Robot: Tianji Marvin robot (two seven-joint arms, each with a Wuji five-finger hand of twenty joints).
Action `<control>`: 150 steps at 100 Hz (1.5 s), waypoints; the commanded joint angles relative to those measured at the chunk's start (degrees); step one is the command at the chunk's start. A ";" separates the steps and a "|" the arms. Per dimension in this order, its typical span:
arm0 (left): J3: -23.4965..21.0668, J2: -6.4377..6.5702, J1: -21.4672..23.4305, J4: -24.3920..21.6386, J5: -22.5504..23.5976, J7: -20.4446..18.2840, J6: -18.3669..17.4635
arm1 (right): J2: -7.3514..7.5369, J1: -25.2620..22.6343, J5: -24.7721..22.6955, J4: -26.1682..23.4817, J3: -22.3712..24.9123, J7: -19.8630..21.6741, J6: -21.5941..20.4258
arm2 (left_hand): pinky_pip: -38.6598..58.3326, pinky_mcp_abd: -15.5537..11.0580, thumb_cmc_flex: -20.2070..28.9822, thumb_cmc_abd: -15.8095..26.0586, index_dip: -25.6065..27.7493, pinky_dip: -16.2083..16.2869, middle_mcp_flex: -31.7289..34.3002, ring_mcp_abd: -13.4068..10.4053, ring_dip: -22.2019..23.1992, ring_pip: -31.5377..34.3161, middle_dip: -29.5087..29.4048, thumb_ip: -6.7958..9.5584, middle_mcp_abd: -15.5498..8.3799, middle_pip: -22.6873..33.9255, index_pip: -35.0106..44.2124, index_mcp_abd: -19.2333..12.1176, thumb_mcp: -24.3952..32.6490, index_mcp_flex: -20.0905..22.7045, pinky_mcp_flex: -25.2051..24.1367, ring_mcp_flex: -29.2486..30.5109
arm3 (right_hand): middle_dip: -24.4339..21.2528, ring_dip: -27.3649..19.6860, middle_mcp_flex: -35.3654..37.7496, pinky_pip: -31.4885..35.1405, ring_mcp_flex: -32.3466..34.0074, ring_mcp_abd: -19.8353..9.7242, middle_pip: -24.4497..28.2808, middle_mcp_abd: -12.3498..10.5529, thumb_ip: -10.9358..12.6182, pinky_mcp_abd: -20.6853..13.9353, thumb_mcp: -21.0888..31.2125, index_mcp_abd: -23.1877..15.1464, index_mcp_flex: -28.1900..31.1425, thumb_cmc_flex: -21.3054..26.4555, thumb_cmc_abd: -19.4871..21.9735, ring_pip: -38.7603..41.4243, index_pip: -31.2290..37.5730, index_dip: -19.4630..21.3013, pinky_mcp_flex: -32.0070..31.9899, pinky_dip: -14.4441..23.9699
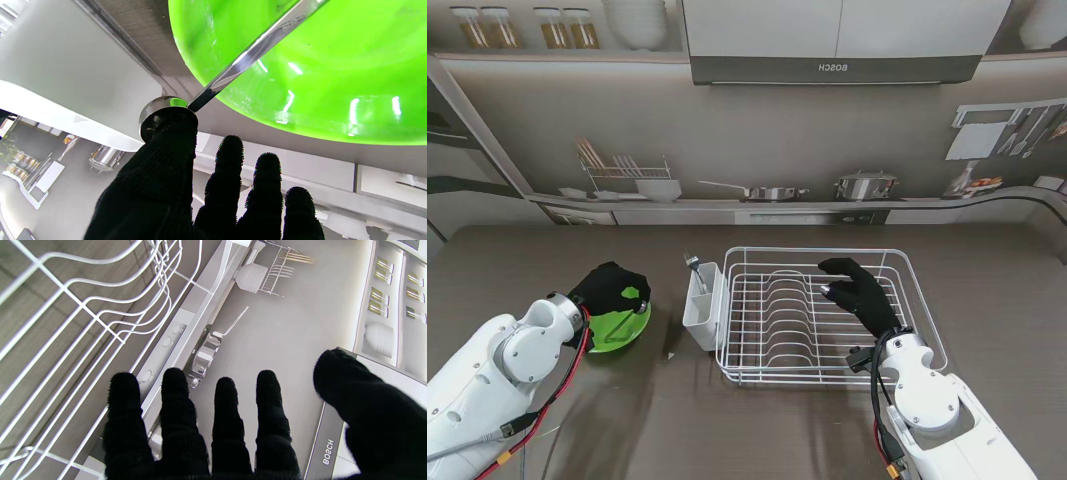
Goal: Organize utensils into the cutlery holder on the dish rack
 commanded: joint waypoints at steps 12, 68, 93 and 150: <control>-1.80 0.34 1.18 -3.03 -0.19 -2.07 -0.17 | -0.25 -0.28 0.16 -0.37 -0.13 0.84 0.05 | -0.50 0.10 3.50 5.33 5.09 1.05 0.01 -1.04 0.40 0.46 1.86 0.79 -1.07 1.24 8.61 -1.08 -0.15 0.80 -0.29 0.38 | -0.79 0.63 -0.30 -1.20 1.33 -0.33 -0.67 0.17 1.43 -0.48 -0.73 -0.20 -0.56 -1.56 0.84 0.20 -0.81 -1.44 0.29 1.07; -5.72 -0.34 4.23 -9.68 -2.96 -1.26 -0.08 | -0.26 -0.30 0.27 -0.37 -0.15 0.88 0.12 | -0.16 -0.47 4.05 6.26 7.86 1.38 0.22 -1.03 0.91 0.91 3.96 0.58 -0.86 1.83 8.35 -0.24 -1.46 0.44 0.06 0.80 | -0.81 0.63 -0.30 -1.44 1.29 -0.39 -0.70 0.18 1.46 -0.43 -0.72 -0.29 -0.53 -1.52 0.89 0.14 -0.84 -1.46 0.26 1.21; -4.71 -0.95 3.35 -12.16 -6.53 -0.66 -0.16 | -0.26 -0.28 0.16 -0.35 -0.21 0.82 0.05 | 0.70 -0.85 4.32 6.23 7.76 2.20 0.55 -0.85 1.42 1.58 4.47 0.76 -0.67 2.01 7.74 0.55 -1.77 0.79 0.67 0.91 | -0.81 0.62 -0.31 -1.51 1.25 -0.32 -0.71 0.21 1.47 -0.44 -0.73 -0.29 -0.61 -1.51 0.88 0.11 -0.88 -1.48 0.32 1.29; 6.90 -3.01 -7.67 -6.48 -15.73 1.48 -0.92 | -0.31 -0.17 0.17 -0.26 0.01 0.62 0.07 | 0.84 -0.75 4.79 6.56 7.63 3.01 0.69 -0.73 1.58 1.67 4.66 1.10 -0.29 1.71 6.69 1.61 -2.69 1.08 0.36 0.55 | -0.81 0.64 -0.31 -1.71 1.28 -0.35 -0.70 0.23 1.47 -0.42 -0.73 -0.31 -0.62 -1.53 0.88 0.13 -0.88 -1.49 0.38 1.49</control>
